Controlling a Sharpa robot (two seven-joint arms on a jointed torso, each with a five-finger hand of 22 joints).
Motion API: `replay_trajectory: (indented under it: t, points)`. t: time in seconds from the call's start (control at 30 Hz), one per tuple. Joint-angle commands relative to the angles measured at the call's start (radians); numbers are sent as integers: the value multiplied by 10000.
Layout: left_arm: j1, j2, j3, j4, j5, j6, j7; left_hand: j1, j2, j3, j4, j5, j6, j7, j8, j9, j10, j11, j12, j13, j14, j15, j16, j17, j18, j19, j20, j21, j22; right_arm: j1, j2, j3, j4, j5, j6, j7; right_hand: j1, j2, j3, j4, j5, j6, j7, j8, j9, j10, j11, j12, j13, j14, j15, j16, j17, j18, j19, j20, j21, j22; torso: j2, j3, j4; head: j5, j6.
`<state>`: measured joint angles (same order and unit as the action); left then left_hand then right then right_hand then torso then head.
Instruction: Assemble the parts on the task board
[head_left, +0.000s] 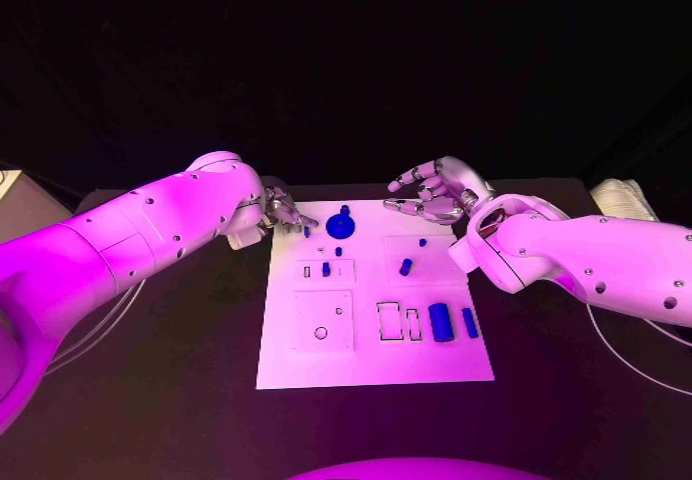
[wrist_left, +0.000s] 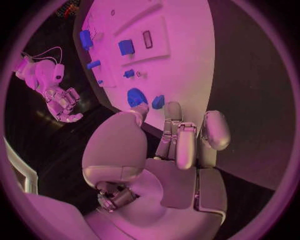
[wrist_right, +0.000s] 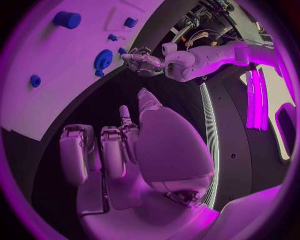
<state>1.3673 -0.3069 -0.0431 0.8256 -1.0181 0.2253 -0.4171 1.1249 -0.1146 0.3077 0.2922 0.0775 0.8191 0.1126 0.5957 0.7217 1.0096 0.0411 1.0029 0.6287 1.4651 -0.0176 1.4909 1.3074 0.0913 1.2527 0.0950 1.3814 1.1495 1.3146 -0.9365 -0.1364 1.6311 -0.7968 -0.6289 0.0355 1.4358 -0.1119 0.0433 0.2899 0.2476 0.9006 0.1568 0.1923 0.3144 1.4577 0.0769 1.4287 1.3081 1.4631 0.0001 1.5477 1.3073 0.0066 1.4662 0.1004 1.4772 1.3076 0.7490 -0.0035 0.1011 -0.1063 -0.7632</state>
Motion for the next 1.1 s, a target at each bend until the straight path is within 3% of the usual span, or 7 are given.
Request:
replay_trajectory:
  t: [0.03, 0.37, 0.7, 0.8, 0.93, 1.03, 1.1]
  points:
    - [-27, 57, 0, -22, 52, 141, 150, 96, -1, 24, -29, -3, 84, -16, -12, -15, -10, -3, 68, -15, 376, 8, 39, 1099, 33, 61, -15, 63, 18, 1, 10, 4, 24, -46, 27, 113, -124, -5, 46, -6, 2, -21, 40, 14, -16, -78, -6, -51, 1382, 928, 12, -39, 2059, 176, 611, 34, -55, 2025, 3, 2, -3, -7, -13]
    - [-92, 88, -1, -86, 64, 89, 149, 380, 63, 159, -30, 2, 108, -34, -8, -44, -8, -22, 76, -36, 383, -10, 50, 1109, 29, 74, -30, 77, 42, 4, 9, 5, 34, -51, 32, 110, -124, -5, 46, -6, 2, -21, 40, 14, -16, -78, -6, -51, 1382, 928, 12, -39, 2059, 176, 611, 34, -55, 2025, -11, 5, 7, -27, -26]
    - [-105, 41, 2, -51, 176, 9, 144, 942, 339, 881, -41, 36, 178, -142, 216, 91, -10, -116, 77, -80, 365, -87, 33, 1061, 31, 69, -81, 81, 53, 5, 5, 5, 29, -52, 45, 106, -124, -5, 46, -6, 2, -21, 40, 14, -16, -78, -6, -51, 1382, 928, 12, -39, 2059, 176, 611, 34, -55, 2025, -6, 1, 8, -48, -46]
    - [-105, 32, 3, -23, 323, -7, 179, 1269, 308, 1642, -70, 39, 108, -196, 449, 313, -11, -179, 63, -116, 362, -144, 29, 1048, 30, 70, -128, 83, 65, 5, 6, 5, 23, -52, 56, 98, -157, -1, 64, -12, 11, -20, 38, 19, -18, -58, -8, -28, 1400, 932, 11, -35, 2072, 173, 618, 33, -46, 2032, -7, 2, 11, -44, -52]
    - [-106, -1, 8, 5, 899, -132, 328, 1574, 131, 3201, -389, 41, -97, -226, 781, 675, -5, -201, 20, -204, 334, -184, 1, 988, 37, 35, -176, 60, 40, 5, 9, 5, 10, -52, 81, 81, -157, -1, 64, -12, 11, -20, 38, 19, -18, -58, -8, -28, 1400, 932, 11, -35, 2072, 173, 618, 33, -46, 2032, -12, 2, 16, -38, -56]
    - [-106, -57, 23, 39, 1476, -252, 415, 1532, -146, 4341, -919, 73, -236, -263, 1104, 981, 94, -234, 109, -114, 298, -174, -32, 919, 45, -5, -192, 39, 8, 5, 13, 5, -3, -52, 101, 71, -157, -1, 64, -12, 11, -20, 38, 19, -18, -58, -8, -28, 1400, 932, 11, -35, 2072, 173, 618, 33, -46, 2032, -8, -2, 13, -53, -64]
    - [-106, -104, 32, 67, 1701, -338, 461, 1389, -185, 4948, -1236, 111, -299, -215, 1266, 1135, 169, -230, 203, -17, 304, -185, -22, 932, 42, 4, -194, 51, 31, 5, 14, 5, -10, -52, 115, 64, -157, -1, 64, -12, 11, -20, 38, 19, -18, -58, -8, -28, 1400, 932, 11, -35, 2072, 173, 618, 33, -46, 2032, -8, 0, 11, -50, -65]
